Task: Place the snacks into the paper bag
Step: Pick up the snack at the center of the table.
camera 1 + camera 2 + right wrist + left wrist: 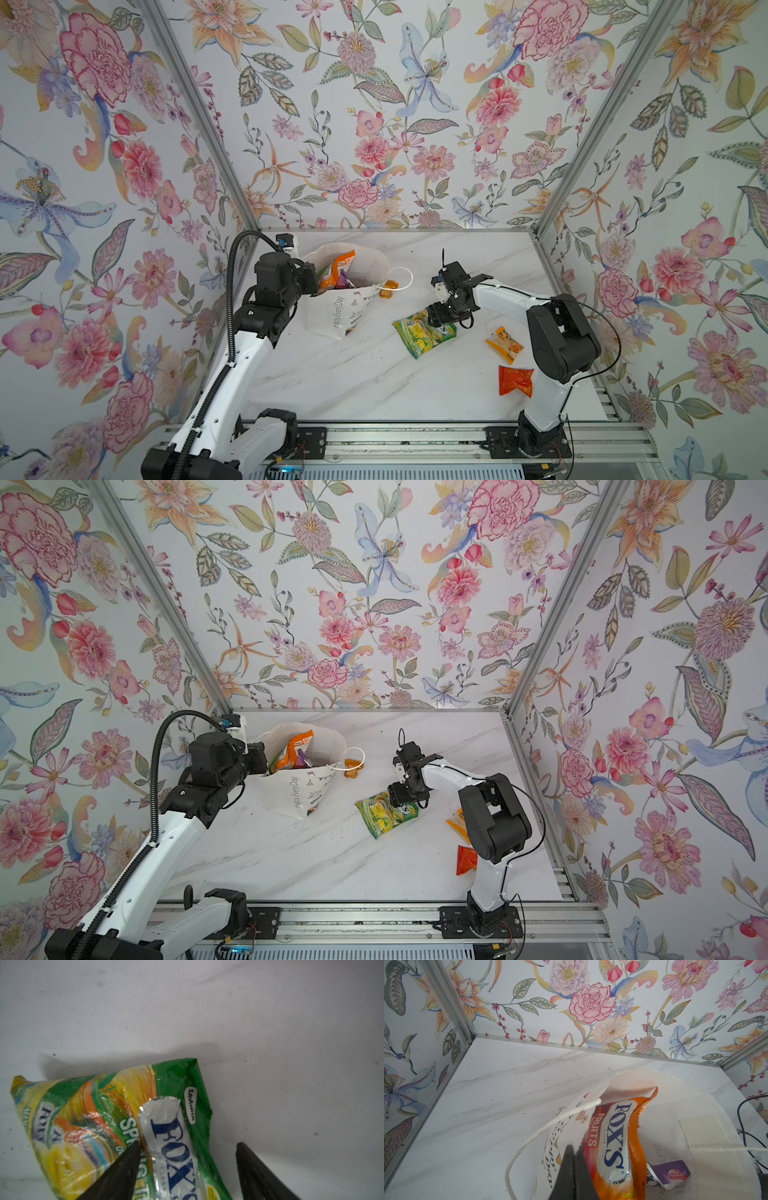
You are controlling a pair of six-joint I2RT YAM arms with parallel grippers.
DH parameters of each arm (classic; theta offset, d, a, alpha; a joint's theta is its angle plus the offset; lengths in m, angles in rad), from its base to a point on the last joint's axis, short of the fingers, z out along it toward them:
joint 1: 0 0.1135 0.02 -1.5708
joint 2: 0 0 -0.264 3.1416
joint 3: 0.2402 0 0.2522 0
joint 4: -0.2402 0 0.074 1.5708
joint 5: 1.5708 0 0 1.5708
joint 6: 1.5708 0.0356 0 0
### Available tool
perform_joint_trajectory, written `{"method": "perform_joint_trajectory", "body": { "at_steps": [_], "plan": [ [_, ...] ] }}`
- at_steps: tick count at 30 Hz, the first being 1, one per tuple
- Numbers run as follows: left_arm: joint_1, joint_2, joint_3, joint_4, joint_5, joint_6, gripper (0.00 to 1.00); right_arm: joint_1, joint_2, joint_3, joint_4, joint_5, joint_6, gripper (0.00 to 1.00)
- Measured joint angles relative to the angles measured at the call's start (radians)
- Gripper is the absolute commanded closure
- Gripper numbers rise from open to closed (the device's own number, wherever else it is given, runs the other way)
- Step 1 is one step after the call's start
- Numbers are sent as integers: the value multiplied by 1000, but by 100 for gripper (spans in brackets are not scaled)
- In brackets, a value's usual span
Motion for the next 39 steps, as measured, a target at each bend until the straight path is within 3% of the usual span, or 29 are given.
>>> {"method": "perform_joint_trajectory", "body": {
  "at_steps": [8, 15, 23, 28, 39],
  "plan": [
    [0, 0, 0, 0, -3, 0, 100, -1, 1, -29, 31, -60, 38, 52],
    [0, 0, 0, 0, -3, 0, 100, -1, -13, -49, 50, -100, 78, 77],
    [0, 0, 0, 0, -3, 0, 100, 0, -52, -82, 63, -105, 127, 94],
    [0, 0, 0, 0, -3, 0, 100, -1, -92, -117, 68, -105, 167, 100],
    [0, 0, 0, 0, -3, 0, 100, -64, -278, -261, 141, -166, 355, 100]
  ]
}}
